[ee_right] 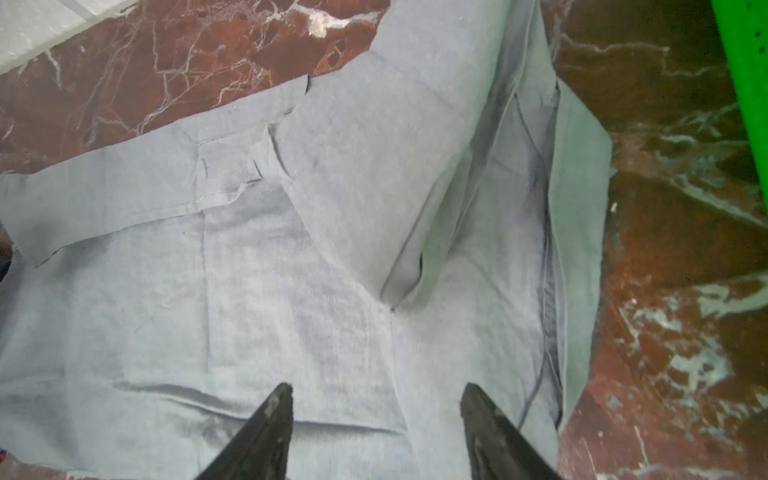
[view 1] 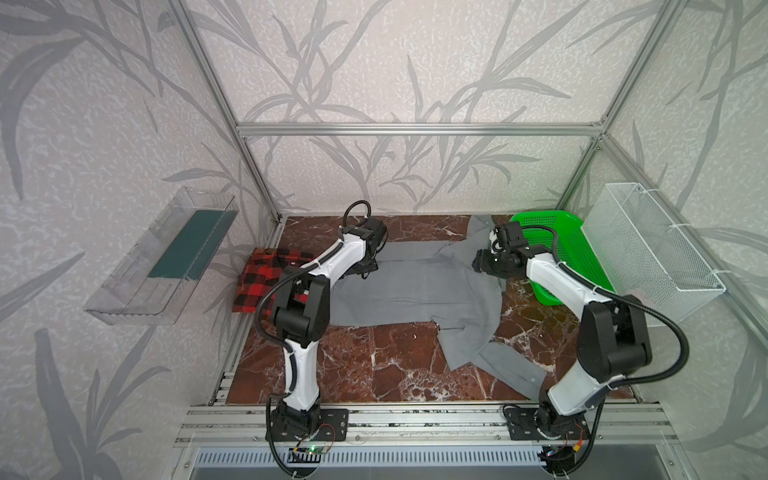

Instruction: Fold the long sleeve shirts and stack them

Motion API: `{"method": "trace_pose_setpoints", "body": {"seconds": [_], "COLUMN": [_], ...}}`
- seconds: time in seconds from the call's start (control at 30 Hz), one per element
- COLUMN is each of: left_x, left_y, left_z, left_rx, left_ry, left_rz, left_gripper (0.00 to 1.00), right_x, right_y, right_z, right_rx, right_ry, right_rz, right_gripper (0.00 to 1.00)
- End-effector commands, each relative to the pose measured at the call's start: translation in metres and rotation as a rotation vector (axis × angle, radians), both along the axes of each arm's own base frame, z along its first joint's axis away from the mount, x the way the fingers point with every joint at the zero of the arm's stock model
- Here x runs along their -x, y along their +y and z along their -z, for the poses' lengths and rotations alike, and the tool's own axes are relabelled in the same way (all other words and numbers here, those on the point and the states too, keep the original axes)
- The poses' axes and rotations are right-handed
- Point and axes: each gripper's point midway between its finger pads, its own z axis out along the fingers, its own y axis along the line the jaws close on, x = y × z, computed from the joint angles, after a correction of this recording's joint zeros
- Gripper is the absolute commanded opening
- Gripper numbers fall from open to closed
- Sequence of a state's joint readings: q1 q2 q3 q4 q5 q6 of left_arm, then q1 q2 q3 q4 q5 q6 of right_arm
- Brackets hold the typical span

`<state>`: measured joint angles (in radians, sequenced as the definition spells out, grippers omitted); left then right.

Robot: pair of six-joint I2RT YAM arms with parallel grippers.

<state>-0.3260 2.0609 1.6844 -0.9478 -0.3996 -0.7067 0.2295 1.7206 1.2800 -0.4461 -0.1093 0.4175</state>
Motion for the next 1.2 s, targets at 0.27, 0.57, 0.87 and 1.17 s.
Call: {"method": "trace_pose_setpoints", "body": {"seconds": [0.27,0.57,0.87,1.17], "left_x": [-0.051,-0.066,-0.091,-0.123], "left_y": [0.009,0.014,0.022,0.019], "left_z": [0.021,0.052,0.052,0.037], "left_rx": [-0.036,0.003,0.074,0.09], "left_ry": [0.08,0.117,0.065,-0.011], "left_rz": [0.059,0.055,0.033,0.056], "left_gripper": [0.88,0.8,0.6,0.53], "right_x": [-0.053,-0.07,-0.108,-0.175], "right_y": [0.003,0.006,0.003,-0.013], "right_z": [0.036,0.03,-0.03,-0.031], "right_rx": [-0.064,-0.081,-0.039,0.067], "right_ry": [0.017,-0.025,-0.222,-0.269], "right_rz": [-0.002,-0.014,-0.024,0.001], "right_gripper": [0.6,0.24,0.0,0.0]}}
